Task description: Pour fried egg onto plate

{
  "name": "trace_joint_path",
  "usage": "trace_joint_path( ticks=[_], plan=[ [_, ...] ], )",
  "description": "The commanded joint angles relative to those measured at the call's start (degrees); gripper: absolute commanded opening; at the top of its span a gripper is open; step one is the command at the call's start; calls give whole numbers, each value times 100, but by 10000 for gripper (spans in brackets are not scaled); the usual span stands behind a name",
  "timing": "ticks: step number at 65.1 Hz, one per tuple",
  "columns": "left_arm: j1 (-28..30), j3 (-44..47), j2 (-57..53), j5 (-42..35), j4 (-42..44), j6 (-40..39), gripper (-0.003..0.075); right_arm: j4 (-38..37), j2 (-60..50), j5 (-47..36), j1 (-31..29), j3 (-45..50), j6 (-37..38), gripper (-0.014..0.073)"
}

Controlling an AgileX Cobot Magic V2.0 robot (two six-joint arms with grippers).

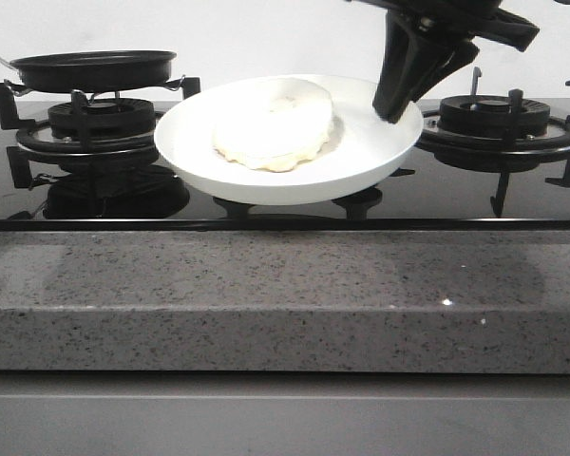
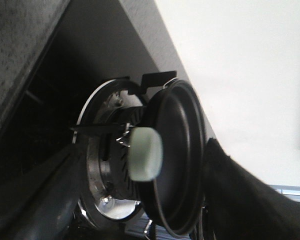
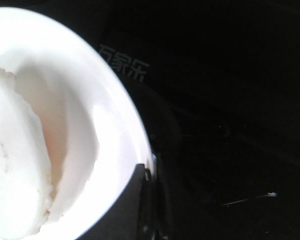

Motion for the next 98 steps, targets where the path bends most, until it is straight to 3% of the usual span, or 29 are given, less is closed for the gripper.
trace_joint_path(
  ticks=[1,12,24,37,44,64,71,98],
  plan=[
    [38,-195,-664,178,-282,25,494,64,-246,-234,-19,-144,-35,-69],
    [-212,-195,-1437,53,420,15,494,64,-246,-234,-19,-144,-35,-69],
    [-1014,-195,-2393,-278,2090,-365,492,64,-246,-234,-19,-144,-35,-69],
    [-2427,-182,-3343,-448,5323,-1925,492,64,-246,-234,-19,-144,-35,-69],
    [-3173,-1,-3777,-407,6585,-2700,492,64,-246,-234,-19,-144,-35,-69],
    [-4940,1443,-4904,-196,9079,-4339,492,64,-246,-234,-19,-144,-35,-69],
    [-5095,1797,-5111,-188,9483,-4649,492,64,-246,-234,-19,-144,-35,-69],
    [-5110,2210,-5253,-547,9485,-4672,492,64,-246,-234,-19,-144,-35,-69]
  ],
)
